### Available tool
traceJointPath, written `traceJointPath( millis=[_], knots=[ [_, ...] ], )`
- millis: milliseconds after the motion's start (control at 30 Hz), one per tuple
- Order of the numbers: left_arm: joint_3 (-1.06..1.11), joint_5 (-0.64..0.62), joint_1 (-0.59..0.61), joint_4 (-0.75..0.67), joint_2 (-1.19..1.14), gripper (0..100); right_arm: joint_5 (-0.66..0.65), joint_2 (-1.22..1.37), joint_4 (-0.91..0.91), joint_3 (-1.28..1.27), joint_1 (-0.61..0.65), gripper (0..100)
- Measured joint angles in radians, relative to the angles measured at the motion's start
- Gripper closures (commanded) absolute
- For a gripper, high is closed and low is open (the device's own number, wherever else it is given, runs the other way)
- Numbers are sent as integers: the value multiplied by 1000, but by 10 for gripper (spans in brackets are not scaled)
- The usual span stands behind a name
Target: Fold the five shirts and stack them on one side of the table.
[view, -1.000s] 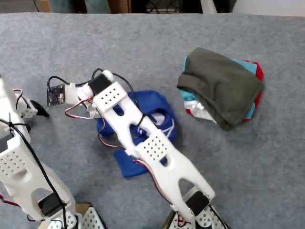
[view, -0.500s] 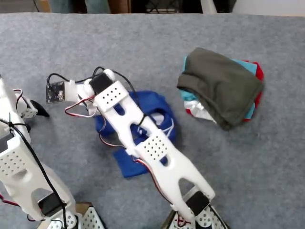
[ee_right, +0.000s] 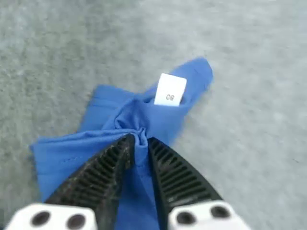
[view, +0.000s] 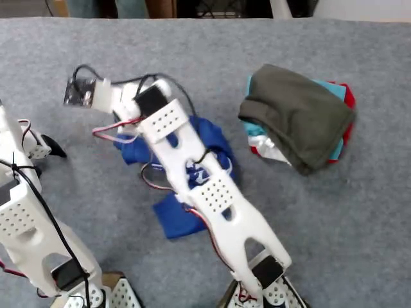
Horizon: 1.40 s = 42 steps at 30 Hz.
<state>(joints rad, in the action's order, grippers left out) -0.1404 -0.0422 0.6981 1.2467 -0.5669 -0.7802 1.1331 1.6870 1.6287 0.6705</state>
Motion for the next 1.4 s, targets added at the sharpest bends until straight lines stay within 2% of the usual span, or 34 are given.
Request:
traceJointPath(
  millis=[100, 333, 533, 633, 733, 833, 1033, 1233, 1400],
  knots=[
    [-2, 0, 0, 0, 0, 712, 0, -106, 63, 0, -8, 983],
    [-2, 0, 0, 0, 0, 712, 78, -242, 77, 0, -15, 978],
    [-2, 0, 0, 0, 0, 712, 140, -244, 77, -86, -15, 858],
    [-2, 0, 0, 0, 0, 712, 146, -244, 77, -193, -15, 876],
    [-2, 0, 0, 0, 0, 712, 153, -244, 74, -311, -17, 985],
    [-2, 0, 0, 0, 0, 712, 155, -236, 31, -427, -23, 962],
    [-11, 0, 0, 0, 0, 712, 155, -164, -57, -439, -20, 952],
    [-11, 0, 0, 0, 0, 712, 71, -80, -157, -431, -6, 831],
    [-11, 0, 0, 0, 0, 712, -8, -17, -169, -345, 21, 804]
  ],
)
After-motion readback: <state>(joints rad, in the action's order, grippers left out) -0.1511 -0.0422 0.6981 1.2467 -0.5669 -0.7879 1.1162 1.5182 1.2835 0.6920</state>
